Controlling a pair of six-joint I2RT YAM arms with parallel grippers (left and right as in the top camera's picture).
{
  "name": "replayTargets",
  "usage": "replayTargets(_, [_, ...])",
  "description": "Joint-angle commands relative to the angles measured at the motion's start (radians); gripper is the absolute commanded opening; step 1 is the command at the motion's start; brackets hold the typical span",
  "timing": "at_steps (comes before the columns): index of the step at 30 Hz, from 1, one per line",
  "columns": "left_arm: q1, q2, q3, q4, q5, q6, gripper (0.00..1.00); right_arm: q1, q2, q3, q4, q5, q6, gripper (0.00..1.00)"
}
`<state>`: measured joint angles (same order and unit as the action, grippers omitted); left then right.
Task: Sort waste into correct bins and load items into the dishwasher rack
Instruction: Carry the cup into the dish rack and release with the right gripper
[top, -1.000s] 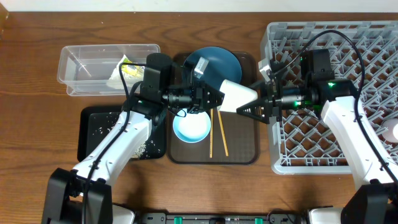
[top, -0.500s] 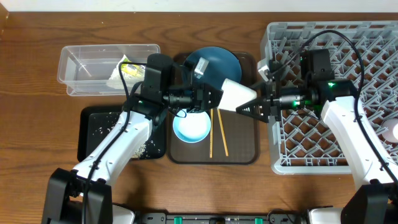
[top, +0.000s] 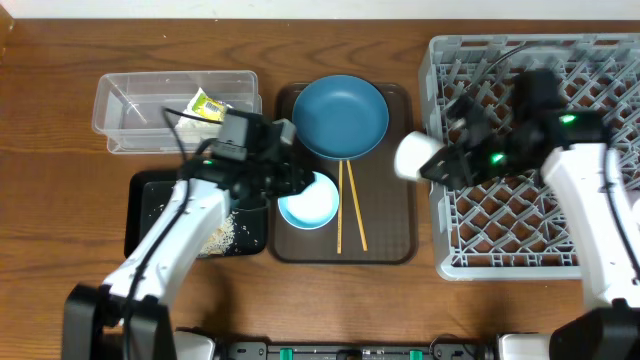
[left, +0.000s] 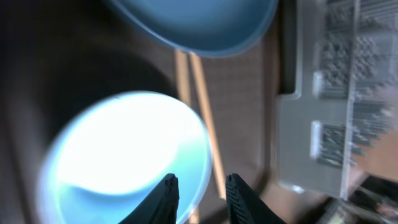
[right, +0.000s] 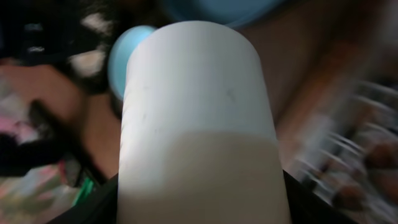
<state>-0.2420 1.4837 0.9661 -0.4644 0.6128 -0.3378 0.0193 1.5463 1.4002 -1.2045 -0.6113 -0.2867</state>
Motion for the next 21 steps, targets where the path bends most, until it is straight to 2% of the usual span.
replayTargets(1, [0.038,-0.095,0.005,-0.026,-0.119,0.076,0.29,-0.073,-0.006,0.117,-0.061,0.220,0.111,0.30])
replayTargets(7, [0.053,-0.193,0.005,-0.075,-0.241,0.077,0.29,-0.220,-0.005,0.221,-0.155,0.452,0.247,0.29])
replayTargets(12, [0.053,-0.209,0.005,-0.079,-0.243,0.079,0.29,-0.353,-0.001,0.223,-0.165,0.575,0.331,0.26])
replayTargets(21, [0.053,-0.209,0.005,-0.096,-0.244,0.079,0.29,-0.561,0.060,0.223,-0.218,0.608,0.361,0.25])
